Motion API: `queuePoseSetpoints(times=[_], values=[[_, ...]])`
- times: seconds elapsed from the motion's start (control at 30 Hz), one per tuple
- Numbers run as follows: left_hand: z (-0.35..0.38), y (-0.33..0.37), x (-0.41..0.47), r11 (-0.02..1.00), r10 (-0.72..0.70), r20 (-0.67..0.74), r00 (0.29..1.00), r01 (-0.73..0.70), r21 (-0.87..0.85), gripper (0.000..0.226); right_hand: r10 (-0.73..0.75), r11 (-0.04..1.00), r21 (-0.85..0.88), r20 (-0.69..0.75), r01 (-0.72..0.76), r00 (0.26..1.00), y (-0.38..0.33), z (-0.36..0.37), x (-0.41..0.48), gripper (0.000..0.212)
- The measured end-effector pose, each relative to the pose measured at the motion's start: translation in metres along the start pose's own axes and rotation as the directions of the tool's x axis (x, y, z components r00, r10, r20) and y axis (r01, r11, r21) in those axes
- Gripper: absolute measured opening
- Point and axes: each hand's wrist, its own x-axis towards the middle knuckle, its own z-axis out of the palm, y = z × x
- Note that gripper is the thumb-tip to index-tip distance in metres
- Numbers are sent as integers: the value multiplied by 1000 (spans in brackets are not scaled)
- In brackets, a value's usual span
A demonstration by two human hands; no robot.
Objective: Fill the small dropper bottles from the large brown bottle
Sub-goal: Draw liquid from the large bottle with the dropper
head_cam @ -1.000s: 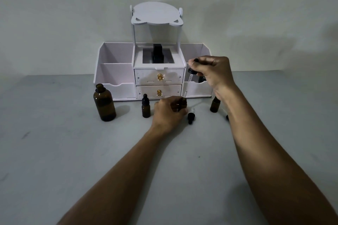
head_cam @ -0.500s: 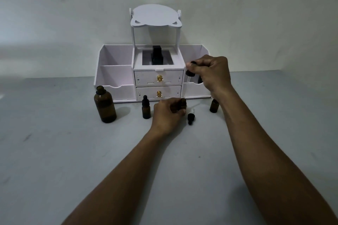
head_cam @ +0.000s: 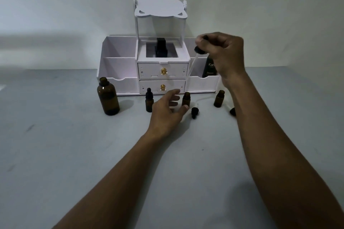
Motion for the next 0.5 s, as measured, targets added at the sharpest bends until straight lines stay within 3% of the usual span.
queuePoseSetpoints(times=[0.2,0.37,0.5], values=[[-47,6,-28,984,156,-106,982,-146,97,52,-82,995,51,23,81,996,-25,19,-7,10],[-112,2,-40,953,300,-375,877,-262,151,39,-84,980,188,84,66,993,-39,52,-17,12],[-159,-19,-38,976,218,-544,811,-169,139,49,-16,954,299,117,-20,993,-43,88,-23,15]])
